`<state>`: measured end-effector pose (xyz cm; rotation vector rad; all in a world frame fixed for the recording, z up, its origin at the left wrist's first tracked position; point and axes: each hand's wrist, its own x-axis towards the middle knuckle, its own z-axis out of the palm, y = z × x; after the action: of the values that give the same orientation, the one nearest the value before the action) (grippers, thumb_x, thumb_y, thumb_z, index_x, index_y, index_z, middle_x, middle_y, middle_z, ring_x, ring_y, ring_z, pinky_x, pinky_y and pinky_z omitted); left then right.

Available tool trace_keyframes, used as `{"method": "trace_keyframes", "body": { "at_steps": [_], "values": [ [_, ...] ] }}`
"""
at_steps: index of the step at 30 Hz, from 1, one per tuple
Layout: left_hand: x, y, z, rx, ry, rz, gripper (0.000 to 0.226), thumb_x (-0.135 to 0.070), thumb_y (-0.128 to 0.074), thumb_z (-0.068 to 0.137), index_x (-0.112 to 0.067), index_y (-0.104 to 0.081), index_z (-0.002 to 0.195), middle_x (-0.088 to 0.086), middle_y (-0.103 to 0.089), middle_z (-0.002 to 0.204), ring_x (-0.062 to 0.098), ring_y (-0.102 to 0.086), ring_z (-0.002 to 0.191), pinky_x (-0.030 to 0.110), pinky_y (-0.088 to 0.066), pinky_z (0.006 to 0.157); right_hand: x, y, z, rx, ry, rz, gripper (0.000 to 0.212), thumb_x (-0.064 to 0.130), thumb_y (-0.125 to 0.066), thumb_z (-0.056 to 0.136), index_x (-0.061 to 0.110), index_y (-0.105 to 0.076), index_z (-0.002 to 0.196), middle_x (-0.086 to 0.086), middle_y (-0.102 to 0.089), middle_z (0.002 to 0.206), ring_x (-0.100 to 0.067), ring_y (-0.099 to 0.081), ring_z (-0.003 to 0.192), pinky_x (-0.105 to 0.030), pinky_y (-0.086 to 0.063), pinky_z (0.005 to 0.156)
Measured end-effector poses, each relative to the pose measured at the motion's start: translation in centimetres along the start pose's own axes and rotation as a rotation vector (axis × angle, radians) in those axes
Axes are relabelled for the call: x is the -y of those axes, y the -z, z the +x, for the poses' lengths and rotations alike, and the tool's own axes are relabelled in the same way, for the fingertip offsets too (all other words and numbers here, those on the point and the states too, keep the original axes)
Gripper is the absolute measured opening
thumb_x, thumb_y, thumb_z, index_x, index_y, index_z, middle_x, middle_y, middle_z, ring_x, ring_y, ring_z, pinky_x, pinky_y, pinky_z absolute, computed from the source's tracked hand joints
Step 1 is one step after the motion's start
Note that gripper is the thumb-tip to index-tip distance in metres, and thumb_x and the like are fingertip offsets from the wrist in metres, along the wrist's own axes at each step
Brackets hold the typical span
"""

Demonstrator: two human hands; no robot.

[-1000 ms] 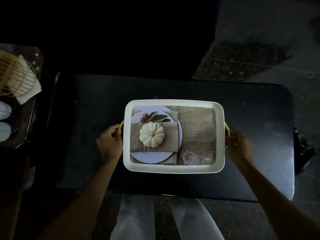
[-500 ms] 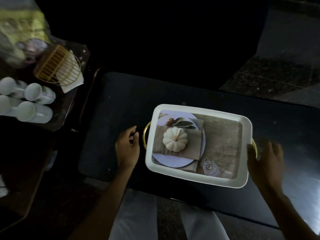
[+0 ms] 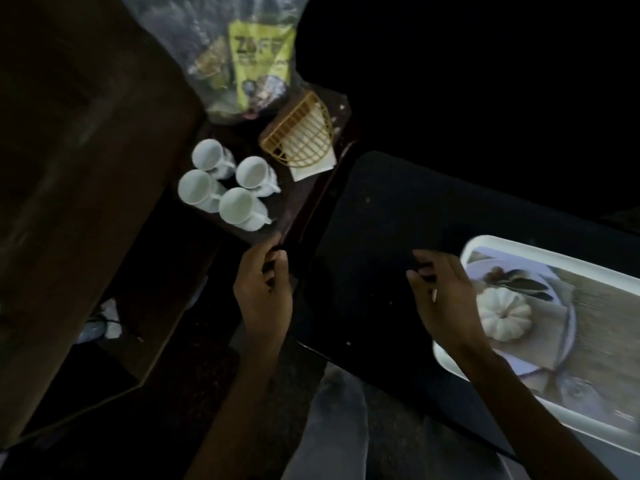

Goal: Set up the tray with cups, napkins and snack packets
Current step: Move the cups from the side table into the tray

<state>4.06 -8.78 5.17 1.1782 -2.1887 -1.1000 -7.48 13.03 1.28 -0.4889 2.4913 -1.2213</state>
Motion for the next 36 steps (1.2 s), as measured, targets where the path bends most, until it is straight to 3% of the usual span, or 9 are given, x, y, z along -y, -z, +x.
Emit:
{"method": "trace_keyframes", "body": {
  "at_steps": [3, 8, 10, 17, 22, 25, 30, 34, 36],
  "values": [
    [2.0, 3.0, 3.7, -0.113, 0.042, 0.001, 0.026, -0.013, -0.06, 0.1, -0.012, -0.069, 0.124, 0.002, -0.067, 0.123, -0.015, -0.06, 0.1, 0.0, -0.044, 0.078, 4.2, -4.9, 2.6, 0.037, 0.074, 0.042, 0.028, 0.01, -0.062, 0.094, 0.009, -0.06, 0.122, -0.008, -0.058, 0.117, -0.01, -0.062, 0.088, -0.022, -0.055, 0.077],
    [5.2, 5.0, 8.7, -0.142, 0.149, -0.065, 0.026, -0.016, -0.058, 0.101, -0.014, -0.068, 0.125, 0.005, -0.068, 0.126, 0.019, -0.067, 0.109, 0.009, -0.052, 0.079, 9.5, -12.3, 6.6, 0.104, 0.099, 0.099, 0.028, 0.01, -0.065, 0.092, 0.005, -0.061, 0.119, -0.01, -0.062, 0.115, -0.014, -0.066, 0.09, -0.009, -0.051, 0.073],
    [6.2, 4.9, 9.9, -0.13, 0.185, -0.079, 0.027, -0.015, -0.058, 0.101, -0.012, -0.068, 0.126, 0.007, -0.069, 0.125, 0.022, -0.067, 0.111, 0.017, -0.055, 0.084, 10.6, -14.6, 7.6, 0.126, 0.086, 0.112, 0.029, 0.011, -0.067, 0.091, 0.005, -0.062, 0.119, -0.01, -0.063, 0.113, -0.015, -0.066, 0.091, -0.012, -0.054, 0.073],
    [7.6, 3.5, 11.7, -0.055, 0.231, -0.118, 0.03, -0.012, -0.057, 0.102, -0.007, -0.067, 0.129, 0.008, -0.07, 0.127, 0.015, -0.065, 0.116, 0.002, -0.047, 0.082, 11.8, -18.8, 9.7, 0.185, 0.07, 0.058, 0.038, 0.01, -0.074, 0.085, 0.003, -0.063, 0.12, -0.01, -0.067, 0.112, -0.019, -0.065, 0.097, -0.04, -0.058, 0.08],
    [7.8, 2.9, 12.2, -0.013, 0.307, -0.217, 0.032, -0.014, -0.053, 0.103, -0.006, -0.064, 0.133, 0.009, -0.071, 0.127, 0.018, -0.067, 0.119, 0.042, -0.056, 0.1, 12.3, -19.5, 10.3, 0.191, 0.107, 0.08, 0.019, 0.006, -0.069, 0.087, 0.004, -0.069, 0.106, -0.008, -0.074, 0.096, -0.018, -0.07, 0.089, -0.042, -0.058, 0.075],
    [7.9, 2.6, 12.5, -0.009, 0.354, -0.258, 0.032, -0.016, -0.052, 0.104, -0.007, -0.067, 0.131, 0.009, -0.073, 0.124, 0.019, -0.068, 0.117, 0.048, -0.056, 0.101, 12.4, -19.6, 10.5, 0.152, 0.132, 0.037, 0.009, 0.007, -0.067, 0.09, 0.0, -0.07, 0.095, -0.011, -0.074, 0.082, -0.023, -0.07, 0.076, -0.044, -0.055, 0.067],
    [7.4, 2.4, 12.0, -0.03, 0.415, -0.347, 0.03, -0.016, -0.053, 0.103, -0.006, -0.069, 0.126, 0.006, -0.075, 0.119, 0.014, -0.071, 0.113, 0.046, -0.058, 0.099, 12.6, -19.0, 10.0, 0.118, 0.179, 0.03, 0.008, 0.005, -0.068, 0.089, -0.002, -0.072, 0.09, -0.01, -0.071, 0.073, -0.02, -0.065, 0.064, -0.034, -0.052, 0.059],
    [6.4, 2.6, 10.3, -0.014, 0.427, -0.362, 0.029, -0.013, -0.052, 0.103, -0.006, -0.069, 0.126, 0.005, -0.074, 0.119, 0.007, -0.072, 0.108, 0.041, -0.06, 0.096, 11.7, -17.2, 8.3, 0.105, 0.173, 0.088, 0.005, 0.003, -0.068, 0.089, 0.002, -0.073, 0.091, 0.007, -0.063, 0.069, -0.004, -0.057, 0.059, -0.009, -0.041, 0.057],
    [5.4, 2.5, 8.8, 0.027, 0.425, -0.362, 0.032, -0.015, -0.052, 0.104, -0.007, -0.065, 0.132, 0.005, -0.071, 0.127, 0.007, -0.069, 0.112, 0.041, -0.059, 0.098, 10.8, -15.5, 7.0, 0.094, 0.147, 0.132, 0.005, 0.005, -0.069, 0.089, 0.004, -0.072, 0.092, 0.004, -0.069, 0.072, -0.006, -0.063, 0.061, -0.013, -0.047, 0.057]
  ]
}}
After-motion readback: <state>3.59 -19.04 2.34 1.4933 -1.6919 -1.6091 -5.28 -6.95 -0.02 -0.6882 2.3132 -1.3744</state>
